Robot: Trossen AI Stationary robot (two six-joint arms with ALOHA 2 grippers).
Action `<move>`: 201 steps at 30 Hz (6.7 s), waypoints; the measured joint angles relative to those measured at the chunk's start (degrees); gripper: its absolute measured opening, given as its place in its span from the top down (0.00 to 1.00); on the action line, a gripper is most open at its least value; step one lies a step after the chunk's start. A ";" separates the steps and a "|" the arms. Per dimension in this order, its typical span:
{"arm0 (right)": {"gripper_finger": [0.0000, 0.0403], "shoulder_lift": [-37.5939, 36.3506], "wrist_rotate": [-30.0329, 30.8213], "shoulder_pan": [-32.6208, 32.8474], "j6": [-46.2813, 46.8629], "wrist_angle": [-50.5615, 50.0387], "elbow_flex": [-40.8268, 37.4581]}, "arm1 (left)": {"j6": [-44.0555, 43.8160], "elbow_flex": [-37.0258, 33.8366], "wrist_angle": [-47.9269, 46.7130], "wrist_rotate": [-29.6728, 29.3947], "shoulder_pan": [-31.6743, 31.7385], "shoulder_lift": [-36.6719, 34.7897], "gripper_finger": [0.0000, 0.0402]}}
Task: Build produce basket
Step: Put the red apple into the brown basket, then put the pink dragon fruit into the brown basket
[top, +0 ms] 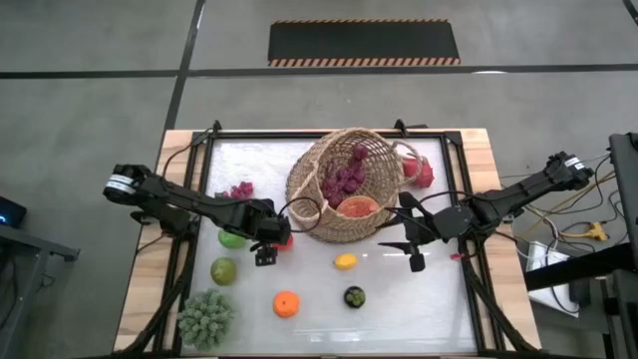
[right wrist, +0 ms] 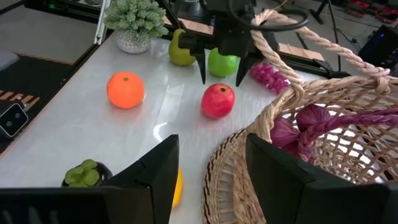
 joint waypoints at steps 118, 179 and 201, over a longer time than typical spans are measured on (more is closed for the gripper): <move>0.65 -22.95 -5.51 1.73 -12.21 10.03 -17.33 | 23.43 40.74 32.17 0.04 21.98 33.35 0.41; 0.46 11.99 7.59 -28.44 4.96 -24.66 35.90 | 40.19 -2.84 58.94 -1.80 3.56 -12.01 0.37; 0.46 24.85 -12.70 -71.62 12.35 -62.05 47.10 | 47.97 -3.35 60.55 -17.09 3.86 -12.99 0.37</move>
